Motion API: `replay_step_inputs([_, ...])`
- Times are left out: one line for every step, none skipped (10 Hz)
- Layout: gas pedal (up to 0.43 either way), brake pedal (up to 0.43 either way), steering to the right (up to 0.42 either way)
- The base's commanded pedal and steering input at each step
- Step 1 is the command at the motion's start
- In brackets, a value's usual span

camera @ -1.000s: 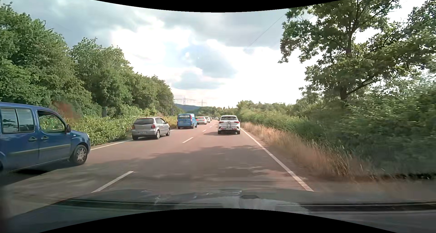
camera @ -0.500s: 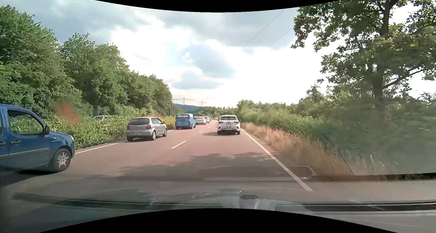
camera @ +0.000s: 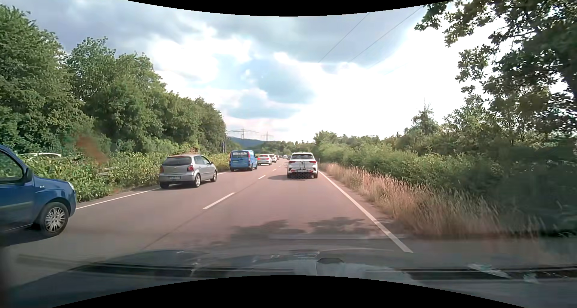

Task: Follow the waypoints while adhering to traffic rules and regulations

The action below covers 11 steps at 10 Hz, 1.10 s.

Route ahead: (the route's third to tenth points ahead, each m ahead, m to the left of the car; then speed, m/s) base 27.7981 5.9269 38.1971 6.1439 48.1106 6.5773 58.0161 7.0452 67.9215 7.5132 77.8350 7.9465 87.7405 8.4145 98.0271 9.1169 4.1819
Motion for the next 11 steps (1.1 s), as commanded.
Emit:
replay_step_inputs([0.028,0.000,0.000])
replay_step_inputs([0.028,0.000,0.000])
replay_step_inputs([0.028,0.000,0.000])
replay_step_inputs([0.028,0.000,0.000])
replay_step_inputs([0.028,0.000,0.000])
replay_step_inputs([0.028,0.000,0.000])
replay_step_inputs([0.028,0.000,0.000])
replay_step_inputs([0.028,0.000,0.000])
replay_step_inputs([0.028,0.000,0.000])
replay_step_inputs([0.028,0.000,0.000])
replay_step_inputs([0.028,0.000,0.000])
